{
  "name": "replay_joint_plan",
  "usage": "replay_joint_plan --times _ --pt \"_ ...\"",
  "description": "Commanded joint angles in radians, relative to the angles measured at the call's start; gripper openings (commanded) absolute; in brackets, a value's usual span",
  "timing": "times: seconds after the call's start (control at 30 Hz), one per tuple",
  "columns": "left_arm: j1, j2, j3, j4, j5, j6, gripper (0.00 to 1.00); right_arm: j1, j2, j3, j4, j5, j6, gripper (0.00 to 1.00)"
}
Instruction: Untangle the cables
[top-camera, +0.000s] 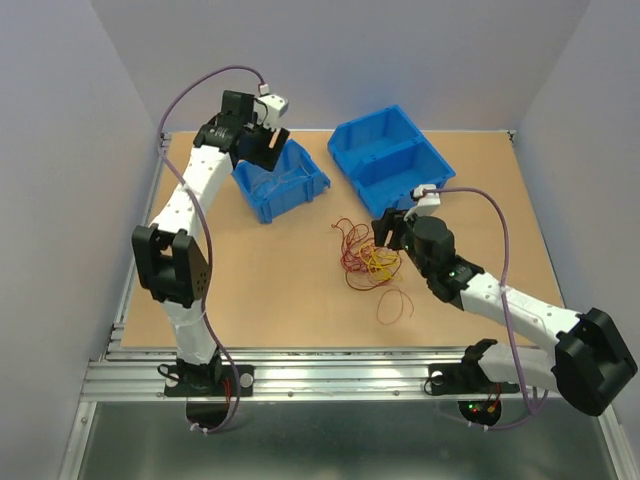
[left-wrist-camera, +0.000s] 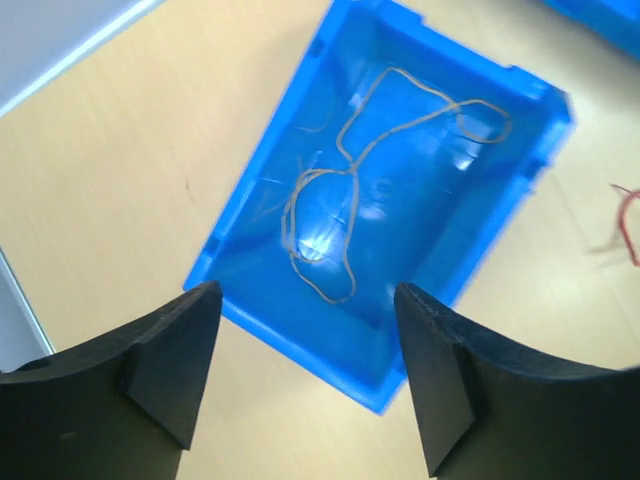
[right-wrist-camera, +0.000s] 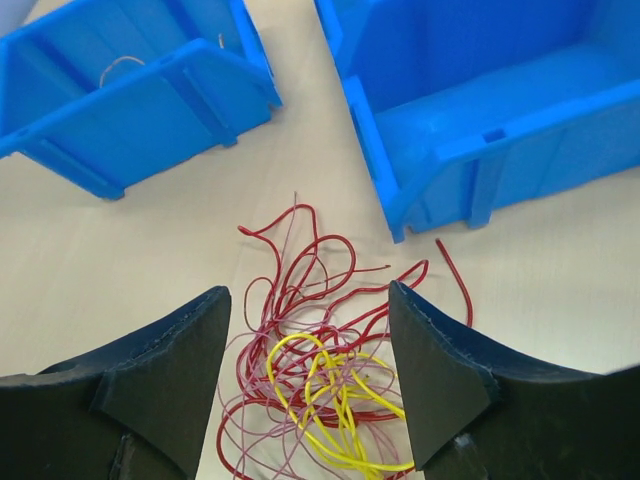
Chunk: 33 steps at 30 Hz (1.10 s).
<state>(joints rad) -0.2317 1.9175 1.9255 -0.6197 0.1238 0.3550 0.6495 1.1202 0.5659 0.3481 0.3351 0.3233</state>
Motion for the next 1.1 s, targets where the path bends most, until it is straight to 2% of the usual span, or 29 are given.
replay_joint_plan --times 0.0,0.03,0.1,0.13,0.23,0.33,0.43,0.5,0.6,0.77,0.83,0.9,1.07 --pt "-0.125 -0.231 -0.233 0.197 0.020 -0.027 0.99 0.006 0.039 0.172 -0.205 0.030 0.043 0.68" --pt "-0.150 -0.264 -0.344 0.304 0.020 -0.048 0.99 0.004 0.047 0.193 -0.239 0.031 0.049 0.68" --pt "-0.227 -0.345 -0.443 0.412 0.023 -0.074 0.99 0.004 0.046 0.193 -0.245 0.035 0.051 0.68" --pt "-0.250 -0.368 -0.533 0.527 0.031 -0.083 0.99 0.006 0.046 0.190 -0.245 0.048 0.059 0.68" --pt "-0.303 -0.434 -0.681 0.743 0.132 -0.087 0.99 0.006 0.035 0.190 -0.247 0.064 0.068 0.68" --pt "-0.340 -0.440 -0.743 0.836 0.273 -0.050 0.97 0.006 0.021 0.178 -0.244 0.122 0.109 0.69" --pt "-0.373 -0.437 -0.792 0.915 0.326 -0.042 0.94 0.004 0.010 0.155 -0.228 0.265 0.173 0.71" --pt "-0.418 -0.437 -0.874 1.035 0.353 -0.039 0.93 0.004 -0.017 0.117 -0.228 0.361 0.290 0.72" --pt "-0.488 -0.425 -0.934 1.107 0.340 -0.060 0.92 0.006 -0.078 0.051 -0.225 0.400 0.339 0.70" --pt "-0.583 -0.400 -1.037 1.179 0.269 -0.048 0.91 0.004 -0.125 0.000 -0.219 0.351 0.347 0.65" --pt "-0.587 -0.393 -1.047 1.192 0.267 -0.048 0.91 0.006 -0.126 -0.003 -0.221 0.358 0.342 0.62" --pt "-0.587 -0.374 -1.031 1.181 0.263 -0.053 0.90 0.004 -0.123 -0.018 -0.219 0.392 0.381 0.54" --pt "-0.603 -0.341 -1.019 1.169 0.234 -0.062 0.90 0.004 -0.122 -0.018 -0.219 0.389 0.404 0.50"
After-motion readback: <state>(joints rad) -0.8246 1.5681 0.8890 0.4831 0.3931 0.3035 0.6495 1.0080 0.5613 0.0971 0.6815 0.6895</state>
